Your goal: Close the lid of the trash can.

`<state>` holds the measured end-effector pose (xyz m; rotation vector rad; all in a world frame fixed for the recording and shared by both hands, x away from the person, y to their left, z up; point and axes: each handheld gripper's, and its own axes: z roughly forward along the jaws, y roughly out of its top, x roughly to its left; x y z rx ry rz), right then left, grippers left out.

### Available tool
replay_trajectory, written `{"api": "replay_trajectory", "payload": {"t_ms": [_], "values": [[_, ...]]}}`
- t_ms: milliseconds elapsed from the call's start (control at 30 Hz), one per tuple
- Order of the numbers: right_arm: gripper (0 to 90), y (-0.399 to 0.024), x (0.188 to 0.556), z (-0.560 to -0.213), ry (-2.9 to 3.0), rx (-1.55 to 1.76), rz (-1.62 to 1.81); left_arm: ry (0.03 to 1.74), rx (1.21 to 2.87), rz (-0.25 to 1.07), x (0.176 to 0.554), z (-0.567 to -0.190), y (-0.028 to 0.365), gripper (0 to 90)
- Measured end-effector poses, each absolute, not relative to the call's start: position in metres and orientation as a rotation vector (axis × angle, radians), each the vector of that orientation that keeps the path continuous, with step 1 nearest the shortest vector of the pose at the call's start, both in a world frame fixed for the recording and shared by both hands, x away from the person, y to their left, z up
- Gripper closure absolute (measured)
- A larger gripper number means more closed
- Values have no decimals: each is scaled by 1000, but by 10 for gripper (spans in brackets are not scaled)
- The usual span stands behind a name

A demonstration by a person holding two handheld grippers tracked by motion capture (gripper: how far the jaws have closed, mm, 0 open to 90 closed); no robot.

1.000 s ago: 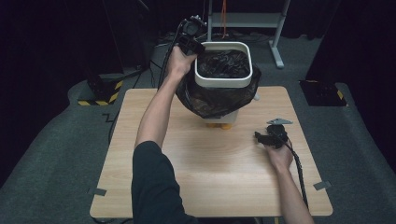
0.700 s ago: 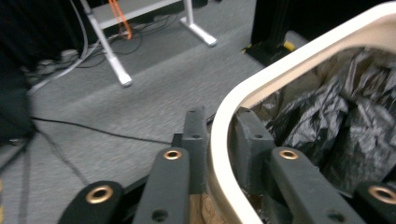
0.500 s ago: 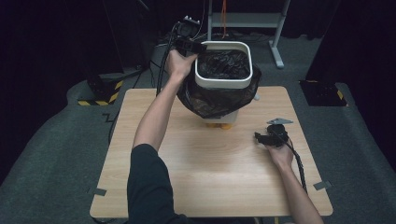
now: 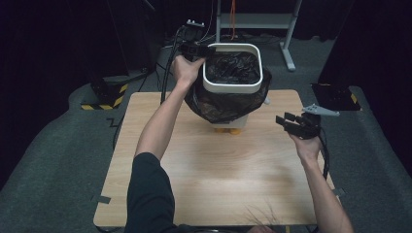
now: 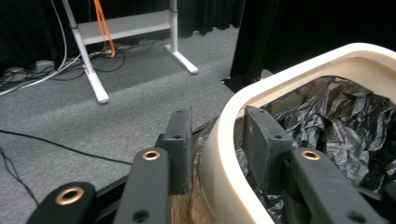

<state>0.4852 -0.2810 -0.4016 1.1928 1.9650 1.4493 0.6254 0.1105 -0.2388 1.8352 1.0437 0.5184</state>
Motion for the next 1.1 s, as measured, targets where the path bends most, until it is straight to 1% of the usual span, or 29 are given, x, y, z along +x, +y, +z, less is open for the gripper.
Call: {"api": "replay_trajectory", "payload": {"t_ms": [133,167,200,300,333,367,567,600,633,667,733,833,867,933,1100], "values": [[561,-278,490,-363,1935,1128,1507,1039,1841,508,629,-242,112,719],[561,-278,490,-363,1935,1128,1507,1039,1841,508,629,-242,112,732],[567,-274,496,-344,1941,1108,1507,1039,1837,502,629,-242,112,736],[571,-269,503,-324,1943,1083,1468,1026,1847,514,631,-243,112,744],[571,-269,503,-324,1943,1083,1468,1026,1847,514,631,-243,112,746],[572,-266,512,-313,1945,1080,1447,1023,1845,510,631,-243,113,748],[566,-255,528,-283,1919,1082,1469,1032,1896,546,631,-238,109,776],[566,-255,528,-283,1919,1082,1469,1032,1896,546,631,-238,109,778],[562,-248,534,-272,1920,1075,1472,1032,1901,553,632,-238,108,780],[562,-248,534,-272,1920,1075,1472,1031,1911,559,633,-237,107,780],[559,-235,545,-258,1926,1061,1465,1040,1916,550,636,-237,107,781],[554,-225,554,-252,1920,1052,1454,1045,1919,545,637,-237,108,781],[552,-213,562,-246,1911,1044,1448,1048,1920,544,636,-237,108,781],[555,-206,566,-242,1889,1023,1440,1046,1922,551,635,-237,107,781],[556,-194,581,-232,1884,1035,1420,1041,1925,548,636,-238,108,782]]}}
